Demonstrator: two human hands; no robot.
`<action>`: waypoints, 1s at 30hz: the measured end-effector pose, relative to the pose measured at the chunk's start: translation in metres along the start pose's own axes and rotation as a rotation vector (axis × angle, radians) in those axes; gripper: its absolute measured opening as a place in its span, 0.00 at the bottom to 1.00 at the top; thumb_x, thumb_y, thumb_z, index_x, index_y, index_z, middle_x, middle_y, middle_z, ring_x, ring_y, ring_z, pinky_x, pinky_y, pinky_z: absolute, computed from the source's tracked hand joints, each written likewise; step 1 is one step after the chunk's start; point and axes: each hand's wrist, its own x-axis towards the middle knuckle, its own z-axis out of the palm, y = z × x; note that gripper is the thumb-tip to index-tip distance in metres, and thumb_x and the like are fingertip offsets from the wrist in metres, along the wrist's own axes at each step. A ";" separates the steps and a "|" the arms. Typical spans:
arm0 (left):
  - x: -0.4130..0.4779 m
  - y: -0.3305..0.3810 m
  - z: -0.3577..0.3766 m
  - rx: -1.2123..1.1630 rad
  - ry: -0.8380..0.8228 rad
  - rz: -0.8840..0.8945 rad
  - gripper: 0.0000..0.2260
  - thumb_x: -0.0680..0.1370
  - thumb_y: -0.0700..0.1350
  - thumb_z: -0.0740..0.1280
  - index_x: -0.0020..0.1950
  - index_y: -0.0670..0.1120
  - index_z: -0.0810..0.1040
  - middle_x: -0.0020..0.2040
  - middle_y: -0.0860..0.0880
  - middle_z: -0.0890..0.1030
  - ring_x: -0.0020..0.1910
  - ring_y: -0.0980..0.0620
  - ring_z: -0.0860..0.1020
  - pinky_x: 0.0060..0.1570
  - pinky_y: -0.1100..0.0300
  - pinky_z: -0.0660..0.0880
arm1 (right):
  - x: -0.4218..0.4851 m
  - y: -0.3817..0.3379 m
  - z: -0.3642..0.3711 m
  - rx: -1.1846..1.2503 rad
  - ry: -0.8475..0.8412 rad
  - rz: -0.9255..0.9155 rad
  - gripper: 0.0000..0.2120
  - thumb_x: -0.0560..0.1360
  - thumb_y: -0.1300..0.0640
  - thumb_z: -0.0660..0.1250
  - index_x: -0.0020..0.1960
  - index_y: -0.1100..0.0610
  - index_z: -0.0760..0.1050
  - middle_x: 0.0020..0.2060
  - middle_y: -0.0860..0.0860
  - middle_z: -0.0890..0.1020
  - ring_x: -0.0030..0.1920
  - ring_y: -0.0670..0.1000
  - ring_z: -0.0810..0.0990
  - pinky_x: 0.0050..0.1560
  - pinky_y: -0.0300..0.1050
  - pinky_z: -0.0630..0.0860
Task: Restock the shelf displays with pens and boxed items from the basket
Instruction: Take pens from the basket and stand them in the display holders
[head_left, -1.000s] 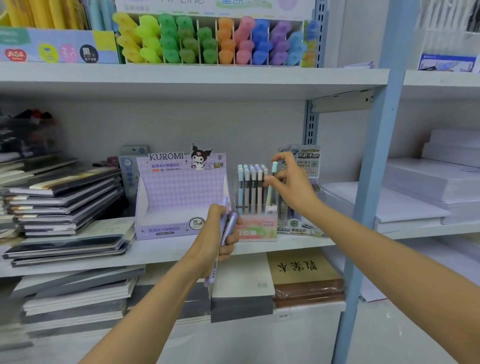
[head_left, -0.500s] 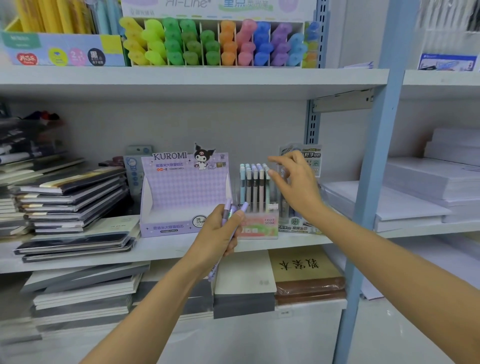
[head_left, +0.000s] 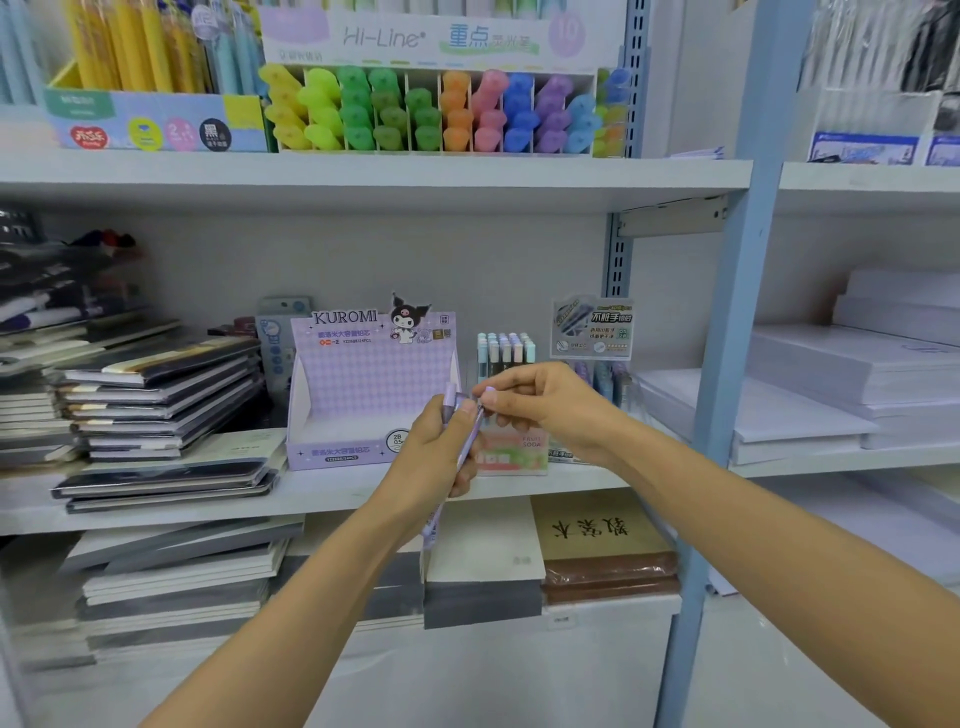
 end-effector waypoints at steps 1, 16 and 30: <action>0.000 0.001 -0.001 -0.010 -0.005 -0.005 0.14 0.83 0.53 0.56 0.55 0.42 0.69 0.36 0.49 0.71 0.26 0.56 0.66 0.26 0.64 0.66 | 0.000 -0.002 0.000 0.004 0.017 -0.004 0.06 0.76 0.61 0.69 0.53 0.58 0.81 0.38 0.50 0.84 0.37 0.44 0.79 0.39 0.36 0.76; 0.003 -0.004 -0.032 -0.001 -0.009 -0.199 0.20 0.82 0.59 0.53 0.48 0.47 0.77 0.28 0.52 0.65 0.22 0.56 0.59 0.20 0.66 0.58 | 0.032 -0.006 -0.037 -0.172 0.471 -0.281 0.04 0.81 0.62 0.60 0.48 0.58 0.71 0.41 0.56 0.84 0.38 0.45 0.83 0.37 0.36 0.78; 0.012 -0.029 -0.038 -0.096 -0.009 -0.181 0.14 0.79 0.56 0.64 0.45 0.47 0.68 0.34 0.52 0.69 0.27 0.56 0.64 0.26 0.64 0.63 | 0.062 0.012 -0.022 -0.461 0.285 -0.282 0.04 0.80 0.62 0.63 0.51 0.62 0.74 0.40 0.56 0.85 0.39 0.49 0.84 0.44 0.42 0.82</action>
